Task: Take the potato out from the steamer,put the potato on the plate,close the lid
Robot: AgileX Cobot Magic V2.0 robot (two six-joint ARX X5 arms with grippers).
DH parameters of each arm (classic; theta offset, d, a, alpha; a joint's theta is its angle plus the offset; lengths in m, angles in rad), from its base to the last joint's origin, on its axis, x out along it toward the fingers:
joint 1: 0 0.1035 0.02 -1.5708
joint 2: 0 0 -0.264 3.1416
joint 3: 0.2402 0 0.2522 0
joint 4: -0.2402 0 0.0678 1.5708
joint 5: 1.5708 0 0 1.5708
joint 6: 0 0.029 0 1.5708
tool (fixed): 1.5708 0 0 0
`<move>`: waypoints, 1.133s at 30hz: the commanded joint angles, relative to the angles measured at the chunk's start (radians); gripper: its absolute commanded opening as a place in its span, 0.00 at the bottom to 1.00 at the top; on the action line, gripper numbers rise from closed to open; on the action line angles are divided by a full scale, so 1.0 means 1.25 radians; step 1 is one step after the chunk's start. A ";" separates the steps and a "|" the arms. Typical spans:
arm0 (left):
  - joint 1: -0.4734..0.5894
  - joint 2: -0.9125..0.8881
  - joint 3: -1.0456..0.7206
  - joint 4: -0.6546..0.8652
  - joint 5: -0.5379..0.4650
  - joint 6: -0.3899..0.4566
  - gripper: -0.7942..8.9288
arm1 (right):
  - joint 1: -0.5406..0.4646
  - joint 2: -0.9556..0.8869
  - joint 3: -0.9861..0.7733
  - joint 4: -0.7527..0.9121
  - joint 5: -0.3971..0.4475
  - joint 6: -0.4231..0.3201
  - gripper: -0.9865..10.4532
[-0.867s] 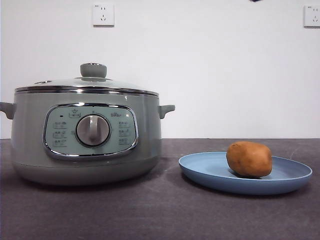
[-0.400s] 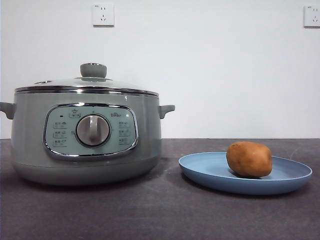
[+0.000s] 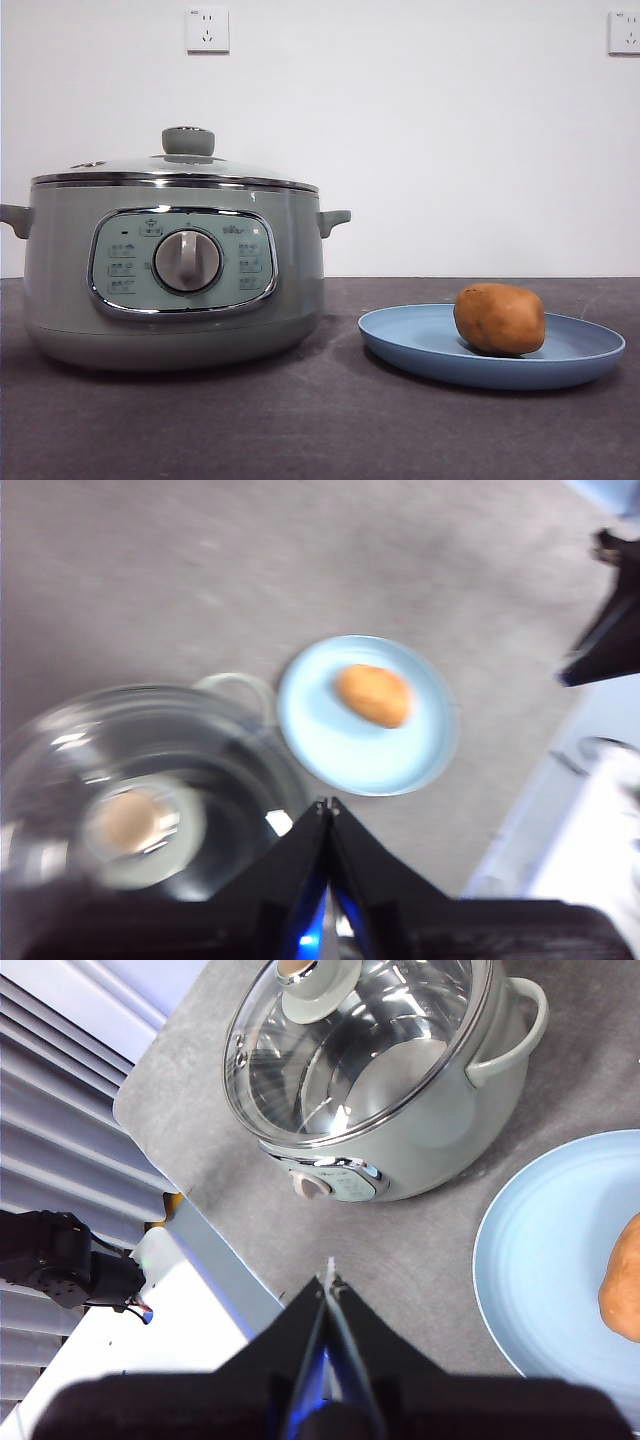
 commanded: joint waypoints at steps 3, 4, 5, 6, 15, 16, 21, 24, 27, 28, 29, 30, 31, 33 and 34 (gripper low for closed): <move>-0.001 -0.134 -0.010 0.033 -0.049 -0.021 0.08 | 0.000 0.000 -0.002 0.004 -0.003 -0.007 0.09; -0.001 -0.164 -0.018 0.046 -0.049 -0.021 0.08 | 0.000 0.000 -0.002 0.004 -0.003 -0.007 0.09; 0.000 -0.190 -0.030 0.062 -0.050 -0.020 0.08 | 0.000 0.000 -0.002 0.004 -0.002 -0.006 0.09; 0.001 -0.223 -0.053 0.086 -0.053 -0.018 0.08 | 0.000 0.000 -0.002 0.004 -0.003 -0.007 0.09; 0.126 -0.576 -0.537 0.359 -0.058 -0.124 0.08 | 0.000 0.000 -0.002 0.004 -0.003 -0.006 0.09; 0.145 -0.621 -0.607 0.400 -0.058 -0.144 0.08 | 0.000 0.000 -0.002 0.004 -0.003 -0.006 0.09; 0.209 -0.792 -0.896 0.594 -0.058 -0.222 0.08 | 0.000 0.000 -0.002 0.004 -0.003 -0.007 0.09; 0.227 -0.866 -1.044 0.727 -0.058 -0.258 0.08 | 0.000 0.000 -0.002 0.004 -0.003 -0.006 0.09; 0.237 -0.922 -1.176 0.855 -0.059 -0.274 0.08 | 0.000 0.000 -0.002 0.004 -0.003 -0.007 0.09; 0.240 -0.937 -1.212 0.886 -0.060 -0.276 0.08 | 0.000 0.000 -0.002 0.004 -0.003 -0.006 0.09; 0.243 -0.954 -1.251 0.919 -0.061 -0.278 0.08 | 0.000 0.000 -0.002 0.004 -0.003 -0.006 0.09; 0.246 -0.971 -1.288 0.947 -0.061 -0.282 0.08 | 0.000 0.000 -0.002 0.004 -0.003 -0.006 0.09; 0.249 -0.987 -1.318 0.967 -0.063 -0.286 0.08 | 0.000 0.000 -0.002 0.004 -0.003 -0.007 0.09; 0.255 -1.024 -1.379 0.995 -0.064 -0.294 0.08 | 0.000 0.000 -0.002 0.004 -0.003 -0.007 0.09; 0.258 -1.040 -1.403 1.005 -0.064 -0.297 0.08 | 0.000 0.000 -0.002 0.004 -0.003 -0.006 0.09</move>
